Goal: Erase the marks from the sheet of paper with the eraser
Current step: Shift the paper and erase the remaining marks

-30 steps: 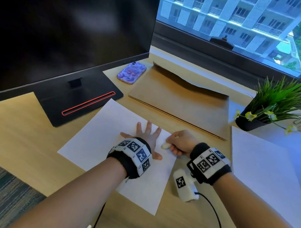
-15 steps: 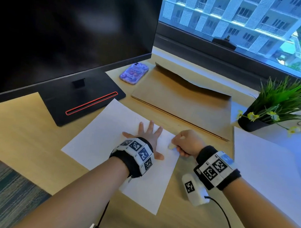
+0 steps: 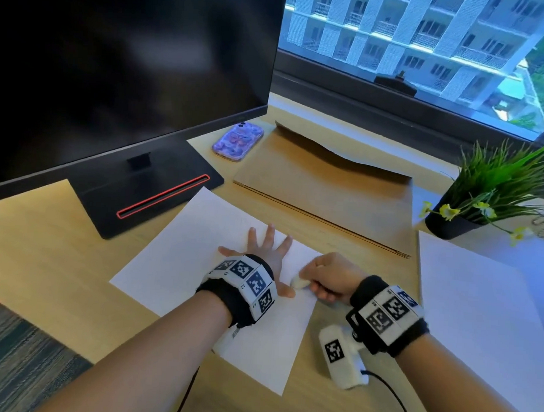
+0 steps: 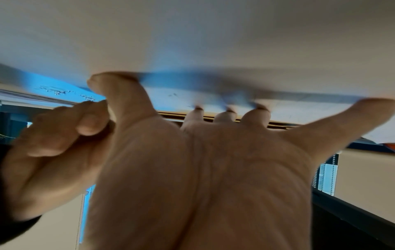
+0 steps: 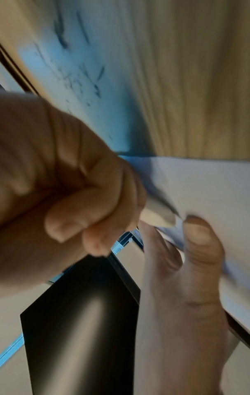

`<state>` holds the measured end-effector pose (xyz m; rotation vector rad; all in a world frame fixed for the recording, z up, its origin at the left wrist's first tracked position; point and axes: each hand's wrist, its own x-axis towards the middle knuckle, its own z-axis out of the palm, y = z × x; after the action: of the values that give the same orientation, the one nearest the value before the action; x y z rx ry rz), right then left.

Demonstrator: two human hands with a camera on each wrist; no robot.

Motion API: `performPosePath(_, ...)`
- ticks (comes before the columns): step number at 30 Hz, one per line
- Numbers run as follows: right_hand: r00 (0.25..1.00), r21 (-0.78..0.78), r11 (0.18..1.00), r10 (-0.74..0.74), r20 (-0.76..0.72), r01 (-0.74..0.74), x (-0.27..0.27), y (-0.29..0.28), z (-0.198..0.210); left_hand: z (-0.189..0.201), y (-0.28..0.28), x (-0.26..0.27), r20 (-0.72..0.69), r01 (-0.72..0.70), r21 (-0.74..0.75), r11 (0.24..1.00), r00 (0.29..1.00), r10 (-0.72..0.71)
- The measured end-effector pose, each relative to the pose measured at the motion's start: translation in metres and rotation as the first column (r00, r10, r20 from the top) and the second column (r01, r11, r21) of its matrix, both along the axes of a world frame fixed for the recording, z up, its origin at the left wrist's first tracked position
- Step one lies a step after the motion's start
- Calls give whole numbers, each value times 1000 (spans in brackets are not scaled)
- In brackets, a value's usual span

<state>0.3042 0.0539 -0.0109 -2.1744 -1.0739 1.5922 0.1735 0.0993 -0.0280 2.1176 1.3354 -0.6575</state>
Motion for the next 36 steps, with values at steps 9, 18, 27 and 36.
performPosePath(9, 972, 190, 957, -231, 35, 220, -2, 27, -2, 0, 0, 0, -18, -8, -13, 1000, 1000, 7)
performPosePath(18, 970, 132, 961, -241, -16, 241, 5, 16, -1, -3, 2, 1, -21, -10, -7, 1000, 1000, 10)
performPosePath(27, 999, -20, 998, -53, -3, 53, 3, -1, 3, -4, 2, 2, -35, -2, -7, 1000, 999, 2)
performPosePath(36, 975, 82, 972, -220, 3, 219, -5, 20, 4, -5, 0, 3, -36, -2, 0, 1000, 999, 2)
